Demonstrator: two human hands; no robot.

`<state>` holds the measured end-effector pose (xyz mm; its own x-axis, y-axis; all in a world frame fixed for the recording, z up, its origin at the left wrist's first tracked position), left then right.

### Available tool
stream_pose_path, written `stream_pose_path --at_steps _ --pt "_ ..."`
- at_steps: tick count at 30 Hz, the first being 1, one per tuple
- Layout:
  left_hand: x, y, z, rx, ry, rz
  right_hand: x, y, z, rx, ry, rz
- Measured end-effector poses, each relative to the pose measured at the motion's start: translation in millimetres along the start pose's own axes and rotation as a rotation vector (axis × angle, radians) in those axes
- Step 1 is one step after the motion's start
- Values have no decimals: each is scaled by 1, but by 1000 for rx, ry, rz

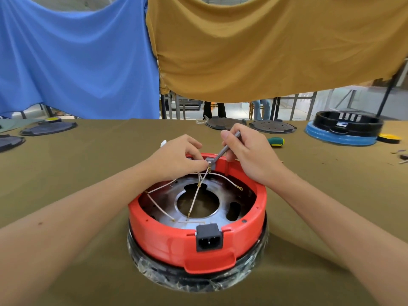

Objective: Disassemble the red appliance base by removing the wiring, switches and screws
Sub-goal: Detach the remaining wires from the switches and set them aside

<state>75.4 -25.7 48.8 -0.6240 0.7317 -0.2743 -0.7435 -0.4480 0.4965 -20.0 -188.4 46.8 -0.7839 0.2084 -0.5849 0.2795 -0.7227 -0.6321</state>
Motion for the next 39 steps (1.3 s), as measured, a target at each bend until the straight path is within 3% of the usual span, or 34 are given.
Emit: stream_pose_path --at_steps 7,24,32,39 --pt "-8 5 1 84 -129 110 -2 2 -1 27 -31 16" --pt "-3 6 -5 37 -28 74 -2 -3 -2 113 -83 81" --pt "-3 8 -6 56 -33 72 -16 -14 -6 130 -119 -3" --pt "-1 9 -5 59 -34 81 -16 -17 -13 141 -27 -50"
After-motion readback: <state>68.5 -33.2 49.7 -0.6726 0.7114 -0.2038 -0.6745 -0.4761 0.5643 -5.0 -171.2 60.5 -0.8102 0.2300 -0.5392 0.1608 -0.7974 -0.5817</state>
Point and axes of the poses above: each hand's wrist, its own x-axis away from the middle knuckle, its own z-axis out of the back of the hand, y = z × x, the point moved 2 cm from there along -x, towards the middle knuckle, and after that the axes turned 1 degree about -y, right-handed, at the moved point
